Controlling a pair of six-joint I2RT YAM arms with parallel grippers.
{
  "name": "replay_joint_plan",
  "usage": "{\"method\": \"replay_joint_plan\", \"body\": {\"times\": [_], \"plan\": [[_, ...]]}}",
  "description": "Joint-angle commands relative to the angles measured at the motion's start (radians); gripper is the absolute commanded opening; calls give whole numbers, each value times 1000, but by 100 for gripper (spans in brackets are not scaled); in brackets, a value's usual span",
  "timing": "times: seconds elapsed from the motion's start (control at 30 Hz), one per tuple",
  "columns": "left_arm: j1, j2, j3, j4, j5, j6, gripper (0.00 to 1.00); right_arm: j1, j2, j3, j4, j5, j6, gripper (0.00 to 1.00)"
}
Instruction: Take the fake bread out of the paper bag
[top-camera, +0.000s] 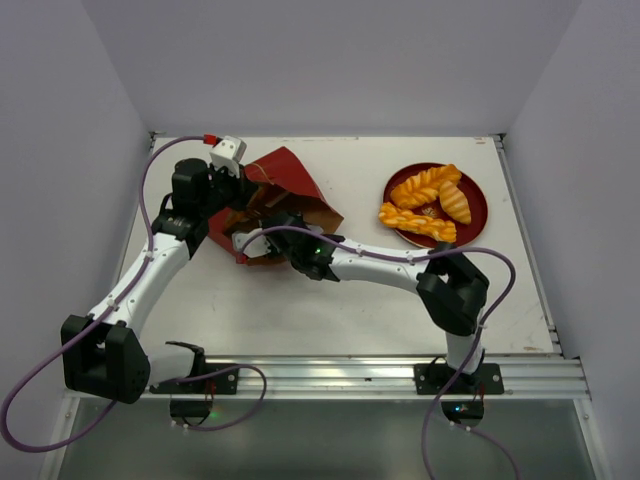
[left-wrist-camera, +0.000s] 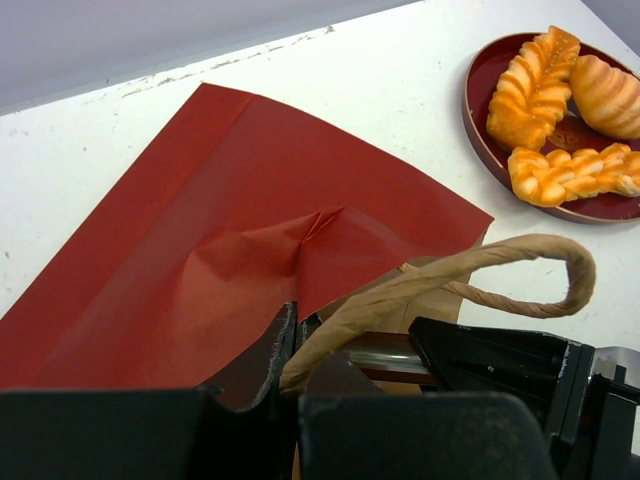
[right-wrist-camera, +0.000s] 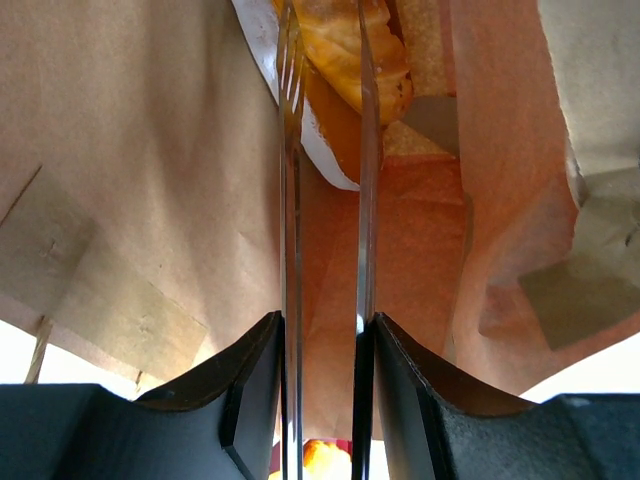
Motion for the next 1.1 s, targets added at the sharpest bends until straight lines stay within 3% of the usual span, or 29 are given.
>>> {"method": "replay_joint_plan", "body": {"times": [0.0, 1.07], "plan": [[-5, -26, -15, 3, 23, 26, 0, 2, 7, 57, 10, 39, -39, 43], [-5, -34, -20, 8, 40, 23, 0, -5, 91, 135, -27, 82, -72, 48]]}}
